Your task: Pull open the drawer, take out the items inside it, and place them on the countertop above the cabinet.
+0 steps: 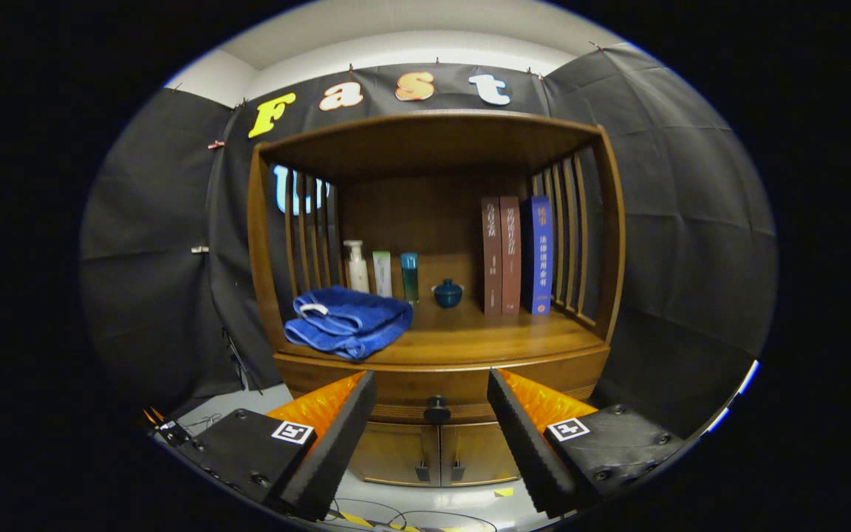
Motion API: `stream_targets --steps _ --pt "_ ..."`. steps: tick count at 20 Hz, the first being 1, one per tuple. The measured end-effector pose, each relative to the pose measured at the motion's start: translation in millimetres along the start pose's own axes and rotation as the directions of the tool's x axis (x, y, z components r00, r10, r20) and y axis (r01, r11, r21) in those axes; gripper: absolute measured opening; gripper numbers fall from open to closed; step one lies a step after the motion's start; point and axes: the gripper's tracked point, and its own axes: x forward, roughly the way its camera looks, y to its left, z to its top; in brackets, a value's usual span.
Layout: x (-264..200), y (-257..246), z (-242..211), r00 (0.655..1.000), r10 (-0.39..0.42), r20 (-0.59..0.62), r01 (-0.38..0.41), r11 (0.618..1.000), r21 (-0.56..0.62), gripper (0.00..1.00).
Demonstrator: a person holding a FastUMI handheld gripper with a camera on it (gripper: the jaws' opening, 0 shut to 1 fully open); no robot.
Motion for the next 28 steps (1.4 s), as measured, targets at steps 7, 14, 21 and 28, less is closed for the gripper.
stream_targets --steps 7,14,21,28 --pt "76 -3 -64 0.995 -0.013 -0.101 0.016 1.0 0.02 0.99" --pt "120 -7 -111 0.98 -0.04 -0.196 0.048 0.998 0.037 0.98" --pt "137 -12 -131 0.967 -0.071 -0.244 0.073 0.997 -0.003 0.73" --pt "137 -14 -132 0.964 -0.067 -0.256 0.062 0.998 -0.03 0.37"
